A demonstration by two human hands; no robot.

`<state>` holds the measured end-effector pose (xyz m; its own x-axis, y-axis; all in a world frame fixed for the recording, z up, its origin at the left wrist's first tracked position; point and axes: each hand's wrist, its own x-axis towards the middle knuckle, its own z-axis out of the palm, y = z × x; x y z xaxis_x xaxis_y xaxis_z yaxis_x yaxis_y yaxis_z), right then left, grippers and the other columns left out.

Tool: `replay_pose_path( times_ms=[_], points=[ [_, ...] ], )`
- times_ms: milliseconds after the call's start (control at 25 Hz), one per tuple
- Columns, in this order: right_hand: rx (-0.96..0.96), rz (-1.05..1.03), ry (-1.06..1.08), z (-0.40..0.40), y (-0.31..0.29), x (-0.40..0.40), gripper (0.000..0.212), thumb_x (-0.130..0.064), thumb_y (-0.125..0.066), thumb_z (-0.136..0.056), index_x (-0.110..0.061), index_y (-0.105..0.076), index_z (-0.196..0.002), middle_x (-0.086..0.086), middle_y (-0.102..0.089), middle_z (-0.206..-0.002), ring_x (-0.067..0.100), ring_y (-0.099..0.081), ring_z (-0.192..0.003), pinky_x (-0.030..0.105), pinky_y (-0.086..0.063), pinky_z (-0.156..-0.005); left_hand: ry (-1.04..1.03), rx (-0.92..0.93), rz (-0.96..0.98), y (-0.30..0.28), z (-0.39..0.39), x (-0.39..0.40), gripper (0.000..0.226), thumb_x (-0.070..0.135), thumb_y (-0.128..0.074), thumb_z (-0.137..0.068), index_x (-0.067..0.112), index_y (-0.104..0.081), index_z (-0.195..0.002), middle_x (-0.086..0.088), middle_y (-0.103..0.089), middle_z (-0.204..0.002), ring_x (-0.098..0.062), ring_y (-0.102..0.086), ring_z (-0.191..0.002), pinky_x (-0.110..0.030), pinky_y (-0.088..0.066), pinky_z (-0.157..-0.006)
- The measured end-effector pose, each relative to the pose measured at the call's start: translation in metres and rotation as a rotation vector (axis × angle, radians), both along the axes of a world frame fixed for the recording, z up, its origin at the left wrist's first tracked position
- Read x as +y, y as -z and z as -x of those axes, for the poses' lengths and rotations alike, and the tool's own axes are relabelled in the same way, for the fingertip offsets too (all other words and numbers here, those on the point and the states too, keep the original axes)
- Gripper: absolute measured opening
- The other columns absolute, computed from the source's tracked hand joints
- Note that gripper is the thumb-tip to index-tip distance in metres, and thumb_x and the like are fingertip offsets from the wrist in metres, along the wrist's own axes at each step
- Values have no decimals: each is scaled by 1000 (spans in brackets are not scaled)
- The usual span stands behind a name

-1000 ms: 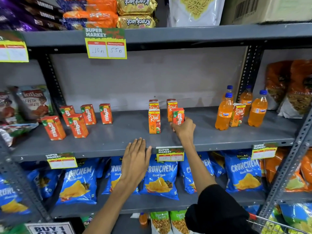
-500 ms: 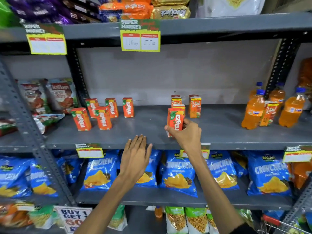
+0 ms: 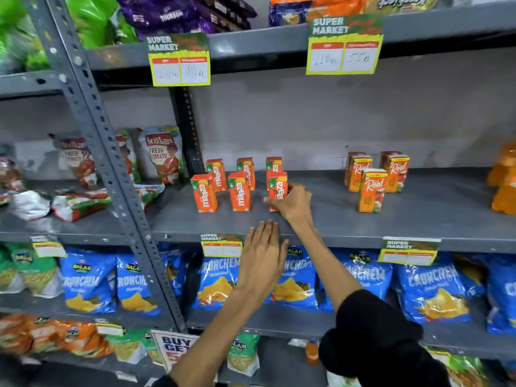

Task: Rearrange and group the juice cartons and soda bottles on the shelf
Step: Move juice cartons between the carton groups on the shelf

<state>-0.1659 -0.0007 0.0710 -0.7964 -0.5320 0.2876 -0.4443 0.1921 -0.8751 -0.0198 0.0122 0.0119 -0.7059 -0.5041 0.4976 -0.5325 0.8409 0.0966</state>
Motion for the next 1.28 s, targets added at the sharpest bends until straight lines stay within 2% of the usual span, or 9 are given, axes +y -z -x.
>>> replay_pose_path(
  times_ms=[200, 400, 641, 761, 841, 921, 1041, 1161, 1282],
  points=[
    [-13, 18, 11, -1, 6, -11, 66, -33, -89, -71, -2, -60, -123, 13, -72, -117, 26, -72, -103, 40, -59, -91, -9, 19, 6, 4, 0, -4, 49, 33, -43, -103, 2, -56, -138, -15, -60, -142, -29, -53, -136, -48, -39, -117],
    [-18, 71, -5, -10, 8, 18, 81, -40, -89, -69, -7, -52, -134, 3, -67, -109, 11, -62, -95, 19, -49, -79, -26, 0, -14, 7, -1, -2, 54, 37, -38, -104, 1, -49, -144, -16, -53, -149, -30, -45, -143, -48, -31, -122],
    [142, 270, 192, 31, 27, 145, 16, -29, -71, -91, -17, -71, -100, -11, -71, -83, 0, -69, -77, 4, -50, -68, 44, 45, -25, 9, 26, 43, 52, 37, -40, -105, 3, -52, -143, -15, -53, -150, -29, -46, -142, -47, -30, -122],
    [177, 277, 332, 85, 25, 219, 9, -16, -67, -93, -9, -73, -96, -3, -71, -80, 2, -64, -69, -1, -45, -63, 95, 42, -59, 4, 63, 90, 54, 39, -37, -106, 4, -46, -147, -13, -47, -155, -27, -40, -146, -45, -25, -125],
    [188, 260, 415, 123, 23, 258, 9, -10, -63, -94, -7, -70, -98, 3, -71, -83, 6, -63, -70, 6, -50, -66, 115, 60, -87, 0, 89, 118, 55, 39, -36, -107, 4, -45, -148, -13, -47, -155, -27, -40, -147, -44, -23, -125],
    [175, 277, 507, 159, 20, 291, 12, -6, -59, -94, -4, -68, -102, 9, -72, -90, 13, -64, -75, 22, -56, -75, 132, 64, -103, -6, 114, 142, 56, 40, -35, -107, 5, -43, -149, -13, -45, -156, -26, -39, -147, -43, -23, -125],
    [181, 274, 680, 218, 17, 334, 22, -1, -56, -92, 1, -62, -113, 19, -69, -109, 32, -66, -99, 44, -52, -93, 167, 45, -108, -11, 148, 175, 57, 41, -33, -107, 6, -40, -151, -12, -44, -157, -25, -37, -148, -43, -23, -126],
    [157, 190, 799, 263, 17, 364, 38, 2, -58, -90, 4, -53, -128, 23, -56, -130, 38, -52, -124, 46, -41, -106, 163, -14, -96, -10, 172, 195, 58, 43, -29, -107, 7, -38, -152, -11, -41, -159, -25, -35, -149, -43, -22, -126],
    [128, 57, 747, 291, 13, 370, 52, -1, -64, -90, 5, -44, -137, 25, -47, -142, 39, -44, -134, 42, -34, -111, 118, -67, -76, -5, 178, 197, 60, 45, -25, -107, 8, -35, -153, -9, -38, -161, -23, -31, -151, -44, -21, -126]
  ],
)
